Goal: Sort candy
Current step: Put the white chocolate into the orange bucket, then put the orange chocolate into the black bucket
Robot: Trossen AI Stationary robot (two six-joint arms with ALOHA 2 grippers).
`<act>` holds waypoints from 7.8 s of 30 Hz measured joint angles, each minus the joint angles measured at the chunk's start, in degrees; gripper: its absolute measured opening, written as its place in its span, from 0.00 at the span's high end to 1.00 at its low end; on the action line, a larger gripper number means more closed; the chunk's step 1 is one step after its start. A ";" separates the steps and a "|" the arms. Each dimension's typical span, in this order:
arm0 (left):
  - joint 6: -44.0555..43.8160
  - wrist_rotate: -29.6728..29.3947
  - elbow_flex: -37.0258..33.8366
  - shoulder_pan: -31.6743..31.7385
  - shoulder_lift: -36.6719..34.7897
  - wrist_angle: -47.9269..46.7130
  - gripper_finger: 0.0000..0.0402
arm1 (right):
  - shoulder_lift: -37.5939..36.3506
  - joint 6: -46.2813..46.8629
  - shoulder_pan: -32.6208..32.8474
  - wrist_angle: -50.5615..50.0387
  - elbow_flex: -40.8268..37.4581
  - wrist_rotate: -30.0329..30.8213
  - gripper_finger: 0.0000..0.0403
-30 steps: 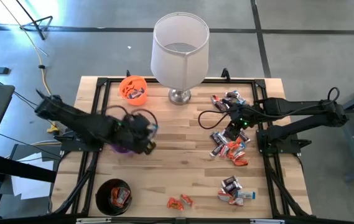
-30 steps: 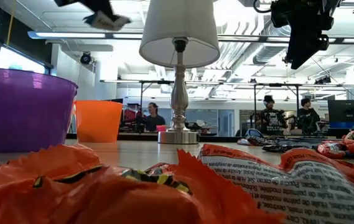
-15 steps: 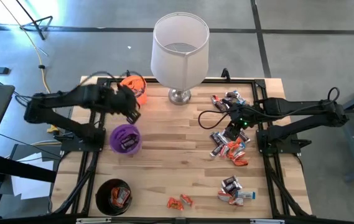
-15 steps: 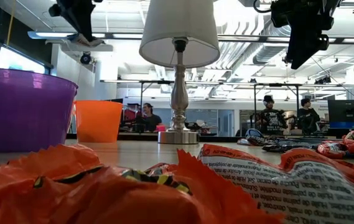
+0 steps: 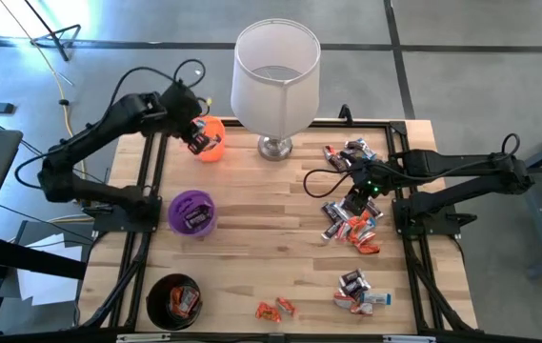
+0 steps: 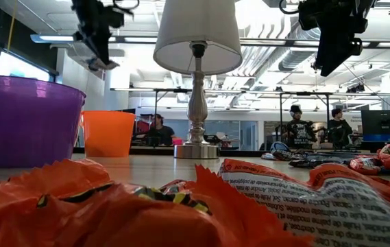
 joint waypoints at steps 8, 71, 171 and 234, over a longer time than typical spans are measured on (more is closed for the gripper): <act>12.41 7.29 0.00 8.65 6.07 3.53 0.97 | 0.00 -0.02 0.00 0.00 0.00 -0.02 0.48; -35.47 5.47 0.07 -64.41 37.80 59.67 0.81 | 0.00 -0.02 0.02 -0.01 0.00 -0.01 0.48; -104.49 9.69 9.00 -85.17 17.75 -9.48 0.97 | 0.00 -0.02 0.00 0.02 -0.02 0.00 0.48; -33.97 -0.18 8.87 -76.84 41.45 28.76 0.84 | 0.00 -0.02 0.02 0.00 -0.02 0.00 0.48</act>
